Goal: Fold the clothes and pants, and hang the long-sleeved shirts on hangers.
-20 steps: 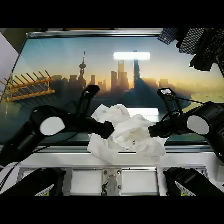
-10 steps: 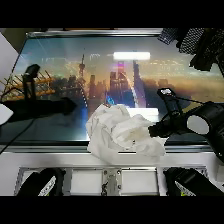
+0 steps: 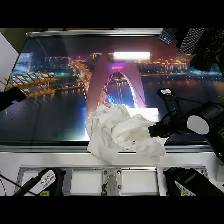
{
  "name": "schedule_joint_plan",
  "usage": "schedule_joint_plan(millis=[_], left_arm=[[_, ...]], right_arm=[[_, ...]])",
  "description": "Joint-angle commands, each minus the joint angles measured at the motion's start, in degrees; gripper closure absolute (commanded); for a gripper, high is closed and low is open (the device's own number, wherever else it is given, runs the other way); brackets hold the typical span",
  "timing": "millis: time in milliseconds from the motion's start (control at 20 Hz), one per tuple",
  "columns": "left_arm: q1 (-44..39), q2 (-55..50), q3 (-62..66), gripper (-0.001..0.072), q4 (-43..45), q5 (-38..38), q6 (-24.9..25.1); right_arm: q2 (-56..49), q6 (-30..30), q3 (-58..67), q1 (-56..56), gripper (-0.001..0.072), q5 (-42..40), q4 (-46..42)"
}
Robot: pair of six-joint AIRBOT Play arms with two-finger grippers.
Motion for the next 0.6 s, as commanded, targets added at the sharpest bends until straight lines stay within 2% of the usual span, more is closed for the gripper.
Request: schedule_joint_plan(millis=[0, 300, 550], left_arm=[[5.27, -9.99, 6.67, 0.0011, 8.66, 5.49, 0.83], [4.26, -25.64, 12.55, 0.0011, 19.93, 16.46, -0.09], [5.16, -37.48, 19.1, 0.0011, 20.02, 17.11, -1.36]], right_arm=[[-0.02, 0.0, -0.02, 0.04, 0.0692, 0.0, 0.0], [-0.24, 0.0, -0.02, 0.04, 0.0692, 0.0, 0.0], [-0.26, 0.0, -0.02, 0.02, 0.0692, 0.0, 0.0]])
